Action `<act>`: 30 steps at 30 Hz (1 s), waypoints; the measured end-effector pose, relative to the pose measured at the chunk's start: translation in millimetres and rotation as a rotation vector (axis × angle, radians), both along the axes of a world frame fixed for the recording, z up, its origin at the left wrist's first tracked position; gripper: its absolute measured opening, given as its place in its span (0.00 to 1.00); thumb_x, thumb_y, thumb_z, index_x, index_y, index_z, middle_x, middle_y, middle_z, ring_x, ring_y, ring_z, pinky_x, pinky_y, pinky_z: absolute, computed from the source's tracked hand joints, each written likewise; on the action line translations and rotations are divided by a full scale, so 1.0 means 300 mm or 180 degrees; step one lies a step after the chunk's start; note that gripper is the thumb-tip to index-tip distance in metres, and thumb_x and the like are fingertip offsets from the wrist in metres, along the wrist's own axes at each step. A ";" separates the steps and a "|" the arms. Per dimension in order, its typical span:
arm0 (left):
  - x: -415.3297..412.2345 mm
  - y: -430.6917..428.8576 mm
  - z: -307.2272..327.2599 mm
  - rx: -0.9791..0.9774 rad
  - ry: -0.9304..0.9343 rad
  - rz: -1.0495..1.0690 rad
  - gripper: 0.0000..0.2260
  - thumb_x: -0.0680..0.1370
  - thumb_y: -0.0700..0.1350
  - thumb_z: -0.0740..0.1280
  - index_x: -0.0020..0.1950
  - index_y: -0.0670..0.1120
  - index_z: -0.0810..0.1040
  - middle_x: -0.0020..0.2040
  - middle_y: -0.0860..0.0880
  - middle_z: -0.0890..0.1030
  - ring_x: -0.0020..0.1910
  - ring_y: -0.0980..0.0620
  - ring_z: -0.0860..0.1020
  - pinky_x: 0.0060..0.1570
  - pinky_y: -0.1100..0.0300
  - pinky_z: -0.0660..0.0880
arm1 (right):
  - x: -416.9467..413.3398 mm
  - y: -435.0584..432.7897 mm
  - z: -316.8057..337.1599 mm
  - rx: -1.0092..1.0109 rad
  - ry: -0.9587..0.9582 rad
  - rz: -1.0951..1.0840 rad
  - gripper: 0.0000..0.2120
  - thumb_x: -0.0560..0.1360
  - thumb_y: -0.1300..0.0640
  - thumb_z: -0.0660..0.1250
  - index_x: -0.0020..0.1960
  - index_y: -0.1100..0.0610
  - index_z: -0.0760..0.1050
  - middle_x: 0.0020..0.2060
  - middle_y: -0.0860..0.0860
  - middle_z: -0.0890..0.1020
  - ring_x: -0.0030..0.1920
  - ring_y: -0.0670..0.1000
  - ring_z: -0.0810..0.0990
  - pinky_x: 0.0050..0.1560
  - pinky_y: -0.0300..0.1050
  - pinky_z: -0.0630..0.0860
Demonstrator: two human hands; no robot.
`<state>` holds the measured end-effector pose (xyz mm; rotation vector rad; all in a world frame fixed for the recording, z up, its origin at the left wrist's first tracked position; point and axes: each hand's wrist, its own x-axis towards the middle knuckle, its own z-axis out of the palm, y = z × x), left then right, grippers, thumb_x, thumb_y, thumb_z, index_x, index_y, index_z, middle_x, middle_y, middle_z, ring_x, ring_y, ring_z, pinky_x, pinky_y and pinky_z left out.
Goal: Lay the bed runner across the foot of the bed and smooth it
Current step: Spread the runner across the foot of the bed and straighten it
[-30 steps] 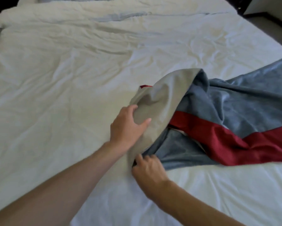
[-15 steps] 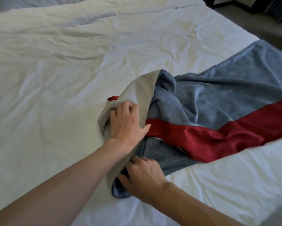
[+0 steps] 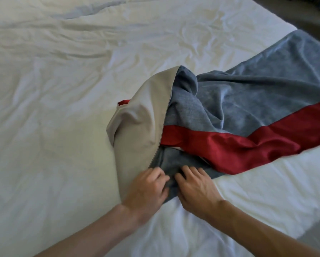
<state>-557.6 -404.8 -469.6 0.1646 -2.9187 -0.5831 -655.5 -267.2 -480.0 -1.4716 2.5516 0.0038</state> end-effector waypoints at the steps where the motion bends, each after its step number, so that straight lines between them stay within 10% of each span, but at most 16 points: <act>1: 0.021 0.019 -0.012 -0.0116 -0.0195 -0.0095 0.10 0.65 0.45 0.76 0.44 0.45 0.81 0.43 0.48 0.79 0.38 0.49 0.79 0.38 0.58 0.77 | -0.003 0.012 -0.006 0.0049 0.0001 0.0031 0.10 0.63 0.53 0.66 0.42 0.54 0.76 0.40 0.53 0.77 0.37 0.56 0.76 0.38 0.49 0.73; 6: 0.049 0.079 -0.040 -0.0779 -0.0858 -0.0199 0.20 0.58 0.55 0.79 0.45 0.47 0.83 0.44 0.48 0.82 0.42 0.49 0.81 0.39 0.58 0.78 | -0.004 0.042 -0.031 0.0170 0.0132 0.0037 0.11 0.62 0.59 0.70 0.44 0.55 0.78 0.42 0.53 0.79 0.40 0.55 0.77 0.41 0.47 0.76; 11: 0.051 0.112 -0.065 -0.1145 -0.0780 -0.0176 0.06 0.62 0.42 0.76 0.35 0.48 0.81 0.34 0.51 0.78 0.35 0.50 0.77 0.38 0.56 0.75 | 0.006 0.048 -0.032 0.0116 0.0083 0.0072 0.15 0.52 0.64 0.76 0.33 0.55 0.75 0.33 0.51 0.77 0.33 0.53 0.76 0.33 0.44 0.74; 25: 0.264 0.080 0.026 -0.1748 -0.0817 -0.0752 0.09 0.55 0.36 0.75 0.26 0.47 0.77 0.25 0.50 0.75 0.29 0.49 0.75 0.45 0.54 0.78 | 0.337 0.026 0.038 -0.0260 0.0094 -0.0446 0.17 0.43 0.69 0.75 0.26 0.56 0.73 0.25 0.51 0.74 0.24 0.52 0.73 0.25 0.39 0.71; 30: 0.409 0.051 0.058 -0.1882 -0.0915 -0.0840 0.10 0.54 0.38 0.76 0.25 0.47 0.77 0.24 0.50 0.75 0.30 0.49 0.75 0.44 0.53 0.78 | 0.513 0.006 0.064 -0.0105 -0.0184 -0.0705 0.13 0.54 0.67 0.75 0.36 0.58 0.77 0.34 0.53 0.78 0.34 0.54 0.78 0.34 0.45 0.75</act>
